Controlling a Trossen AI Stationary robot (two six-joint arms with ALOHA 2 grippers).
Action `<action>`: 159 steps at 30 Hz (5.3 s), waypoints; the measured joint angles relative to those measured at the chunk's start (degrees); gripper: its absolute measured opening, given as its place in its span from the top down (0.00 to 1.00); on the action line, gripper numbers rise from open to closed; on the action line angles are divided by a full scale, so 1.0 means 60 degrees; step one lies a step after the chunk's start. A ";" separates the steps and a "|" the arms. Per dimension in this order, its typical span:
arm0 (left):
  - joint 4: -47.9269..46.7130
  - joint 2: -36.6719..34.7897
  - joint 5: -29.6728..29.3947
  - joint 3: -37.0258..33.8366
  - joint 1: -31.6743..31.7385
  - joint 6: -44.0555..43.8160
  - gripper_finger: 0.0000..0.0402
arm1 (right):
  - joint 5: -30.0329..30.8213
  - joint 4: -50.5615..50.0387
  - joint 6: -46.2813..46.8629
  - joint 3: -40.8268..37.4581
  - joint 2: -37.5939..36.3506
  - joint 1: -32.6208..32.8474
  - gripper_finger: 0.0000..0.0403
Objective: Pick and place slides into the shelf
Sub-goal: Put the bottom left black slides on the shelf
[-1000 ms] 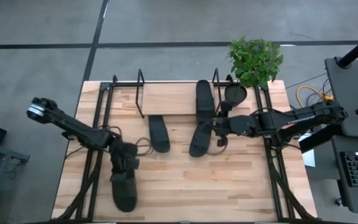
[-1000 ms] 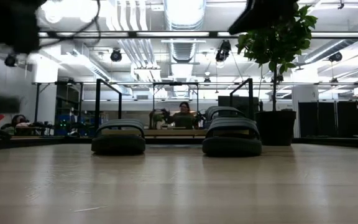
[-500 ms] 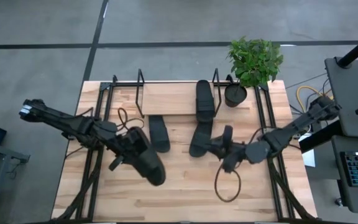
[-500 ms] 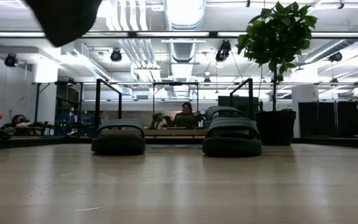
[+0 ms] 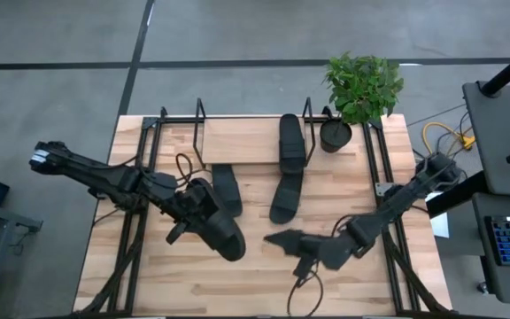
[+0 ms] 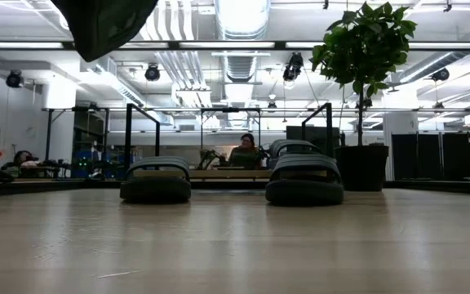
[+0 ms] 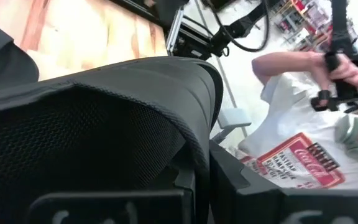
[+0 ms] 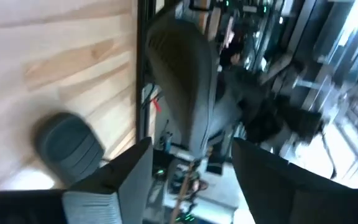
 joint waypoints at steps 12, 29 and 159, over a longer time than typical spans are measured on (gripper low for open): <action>0.0056 0.0064 0.0005 0.0098 0.0044 0.0089 1.00 | 0.0087 -0.1907 -0.0341 0.3086 0.2143 -0.0151 0.42; 0.0045 0.0224 0.0024 0.0175 0.0044 0.0319 1.00 | -0.1603 -0.2348 -0.0578 0.3794 0.2727 -0.0867 0.44; -0.4572 -0.1745 -0.3993 0.0557 0.0040 0.4743 0.38 | -0.5601 0.1523 0.5540 -0.2752 -0.0045 -0.8367 0.88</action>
